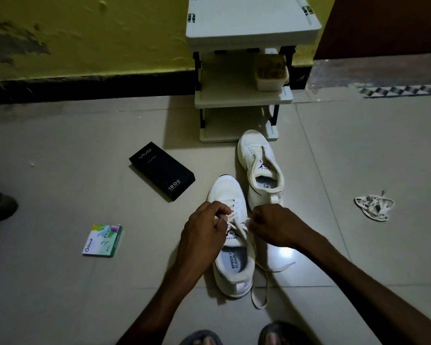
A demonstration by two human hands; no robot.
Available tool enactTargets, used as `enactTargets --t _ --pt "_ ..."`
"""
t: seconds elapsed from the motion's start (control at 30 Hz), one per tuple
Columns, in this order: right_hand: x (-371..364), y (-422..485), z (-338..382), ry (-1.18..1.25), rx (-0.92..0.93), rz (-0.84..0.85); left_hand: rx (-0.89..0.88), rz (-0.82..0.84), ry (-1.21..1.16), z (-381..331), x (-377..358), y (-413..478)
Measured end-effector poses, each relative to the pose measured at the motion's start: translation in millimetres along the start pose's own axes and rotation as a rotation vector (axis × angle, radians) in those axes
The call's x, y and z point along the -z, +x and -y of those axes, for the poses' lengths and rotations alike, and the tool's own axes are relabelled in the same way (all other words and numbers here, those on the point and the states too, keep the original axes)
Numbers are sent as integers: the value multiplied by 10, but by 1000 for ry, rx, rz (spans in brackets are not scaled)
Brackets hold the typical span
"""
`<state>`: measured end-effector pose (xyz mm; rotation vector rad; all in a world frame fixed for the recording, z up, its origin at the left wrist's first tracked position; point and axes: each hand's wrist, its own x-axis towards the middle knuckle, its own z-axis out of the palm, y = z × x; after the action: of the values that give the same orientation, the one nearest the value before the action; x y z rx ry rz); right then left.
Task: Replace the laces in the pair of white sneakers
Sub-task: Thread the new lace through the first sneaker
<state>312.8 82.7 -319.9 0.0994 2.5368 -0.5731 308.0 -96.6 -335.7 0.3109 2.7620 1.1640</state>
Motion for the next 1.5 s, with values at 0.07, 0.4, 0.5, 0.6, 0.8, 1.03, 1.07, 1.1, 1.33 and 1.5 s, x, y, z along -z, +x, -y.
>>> enactTargets --t 0.07,0.4,0.5,0.6,0.8,1.03,1.07,1.1,1.33,1.5 --pt "190 -115 65 186 13 37 -32 19 -17 3 15 36" --pt "844 -495 254 271 158 -122 -152 46 -51 -345 186 287" --pt "809 -484 147 122 179 -72 -134 -51 -163 -409 322 376" --pt "670 -463 58 3 190 34 -96 -120 -218 -400 407 447" --pt "406 -361 52 330 140 -4 20 -75 -253 -317 360 428" --pt "214 -280 140 828 41 -123 178 184 -385 -205 289 227" --pt "195 -279 147 889 33 -132 171 243 -363 -195 286 196" --pt "180 -277 150 943 23 -144 157 294 -337 -186 285 164" --pt "179 -268 165 1159 -59 -185 180 264 -397 -136 268 120" --pt "122 -295 154 484 -72 -640 111 119 -332 -154 309 167"
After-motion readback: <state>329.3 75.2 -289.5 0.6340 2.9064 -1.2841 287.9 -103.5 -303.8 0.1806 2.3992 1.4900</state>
